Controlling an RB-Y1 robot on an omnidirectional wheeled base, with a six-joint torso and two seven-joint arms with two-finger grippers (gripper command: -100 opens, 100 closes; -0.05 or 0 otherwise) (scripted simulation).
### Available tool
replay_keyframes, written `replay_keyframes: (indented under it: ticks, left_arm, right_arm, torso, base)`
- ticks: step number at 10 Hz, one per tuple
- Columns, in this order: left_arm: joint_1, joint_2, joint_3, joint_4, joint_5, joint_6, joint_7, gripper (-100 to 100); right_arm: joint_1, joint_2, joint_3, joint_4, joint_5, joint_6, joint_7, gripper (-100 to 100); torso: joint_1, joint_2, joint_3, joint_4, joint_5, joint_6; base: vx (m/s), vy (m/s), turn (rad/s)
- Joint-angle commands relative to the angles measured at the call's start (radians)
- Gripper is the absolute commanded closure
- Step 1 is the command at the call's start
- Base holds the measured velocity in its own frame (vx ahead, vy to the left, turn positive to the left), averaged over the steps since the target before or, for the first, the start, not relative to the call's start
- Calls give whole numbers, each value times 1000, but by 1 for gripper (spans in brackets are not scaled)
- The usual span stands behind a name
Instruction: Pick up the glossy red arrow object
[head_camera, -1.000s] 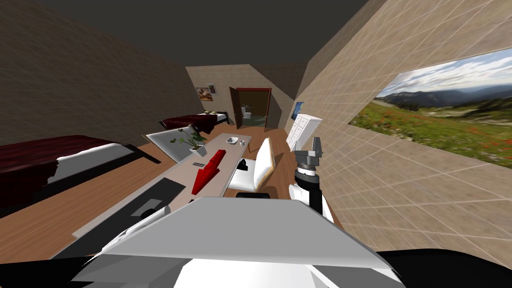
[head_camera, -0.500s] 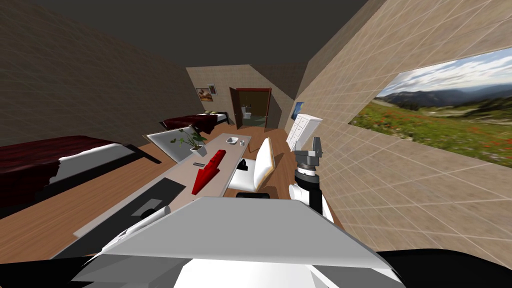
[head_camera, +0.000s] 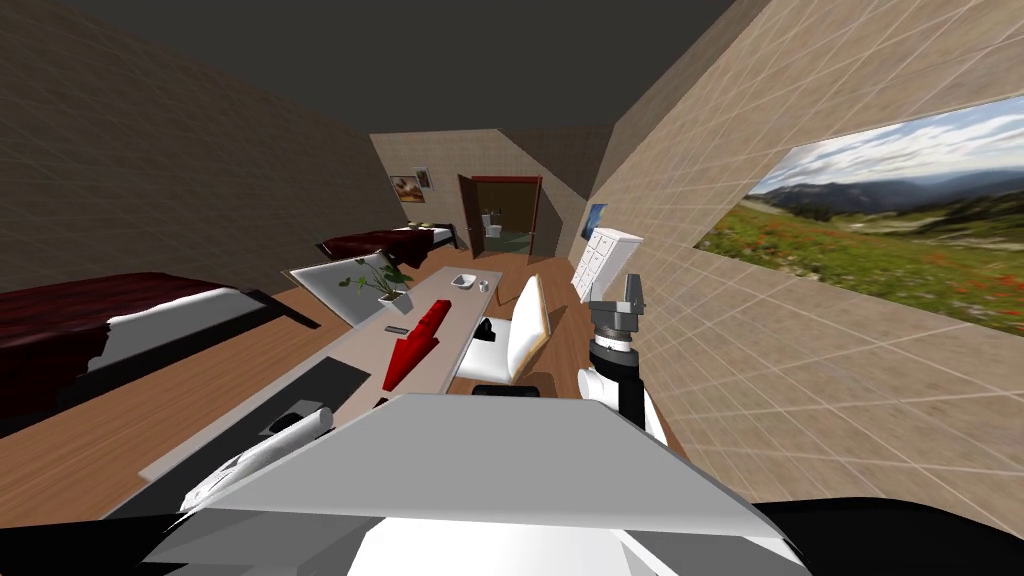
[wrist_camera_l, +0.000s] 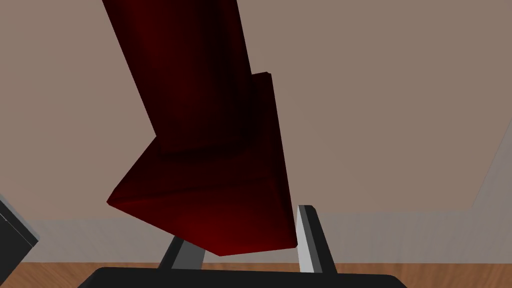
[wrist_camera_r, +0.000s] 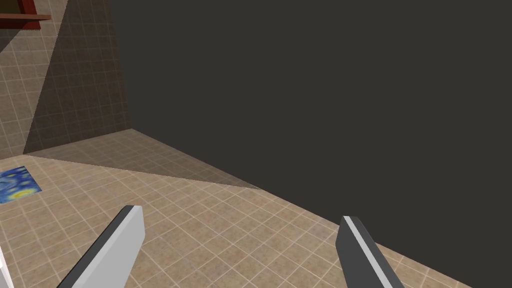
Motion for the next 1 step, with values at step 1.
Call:
replay_keyframes:
  ticks: [1]
  left_arm:
    - [0,0,0,0,0,0,0,0]
  right_arm:
    - [0,0,0,0,0,0,0,0]
  torso:
    - [0,0,0,0,0,0]
  base:
    - [0,0,0]
